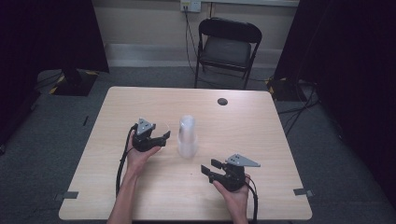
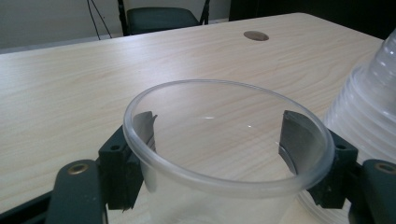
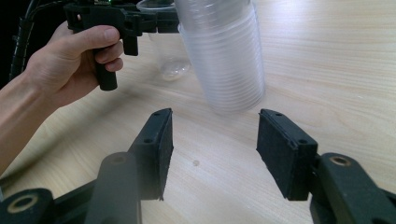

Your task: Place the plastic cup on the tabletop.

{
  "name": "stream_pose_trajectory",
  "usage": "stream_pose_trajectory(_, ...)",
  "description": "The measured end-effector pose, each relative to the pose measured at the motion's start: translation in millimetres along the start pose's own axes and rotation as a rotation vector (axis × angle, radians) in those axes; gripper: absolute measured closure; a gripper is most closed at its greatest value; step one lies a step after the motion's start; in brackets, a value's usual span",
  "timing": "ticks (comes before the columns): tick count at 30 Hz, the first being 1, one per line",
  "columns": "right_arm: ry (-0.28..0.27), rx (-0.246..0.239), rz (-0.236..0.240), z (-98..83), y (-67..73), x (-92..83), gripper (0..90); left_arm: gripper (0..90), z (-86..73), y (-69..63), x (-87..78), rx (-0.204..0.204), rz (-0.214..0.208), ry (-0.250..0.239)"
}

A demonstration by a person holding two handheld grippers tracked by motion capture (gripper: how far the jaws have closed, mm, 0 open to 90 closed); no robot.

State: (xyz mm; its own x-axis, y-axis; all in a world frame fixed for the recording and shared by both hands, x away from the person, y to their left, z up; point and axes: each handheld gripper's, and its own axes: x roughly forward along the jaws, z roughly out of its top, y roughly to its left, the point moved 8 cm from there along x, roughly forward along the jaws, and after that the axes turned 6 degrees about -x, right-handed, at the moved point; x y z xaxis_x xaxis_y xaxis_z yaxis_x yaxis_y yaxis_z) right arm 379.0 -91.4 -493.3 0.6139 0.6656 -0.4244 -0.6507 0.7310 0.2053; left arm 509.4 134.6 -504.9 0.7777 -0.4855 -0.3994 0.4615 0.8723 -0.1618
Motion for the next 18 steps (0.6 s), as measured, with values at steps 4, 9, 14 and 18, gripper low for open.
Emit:
stream_pose_trajectory(4,-0.002,0.001,-0.002,0.6,-0.6,-0.4,45.7,26.0,-1.0,0.6,-2.1,-0.002,0.006,0.007)
stream_pose_trajectory(9,-0.011,-0.006,-0.001,1.2,0.3,-1.4,45.6,24.8,-5.6,2.9,-3.5,0.0,0.011,0.028)
stream_pose_trajectory(14,-0.018,-0.002,-0.003,2.2,-0.4,-2.4,45.6,17.6,-6.2,4.3,-6.3,-0.015,0.022,0.028)
stream_pose_trajectory(18,-0.019,-0.007,-0.005,3.0,-0.5,-2.5,45.3,16.2,-6.5,7.2,-6.1,-0.034,0.027,0.023)
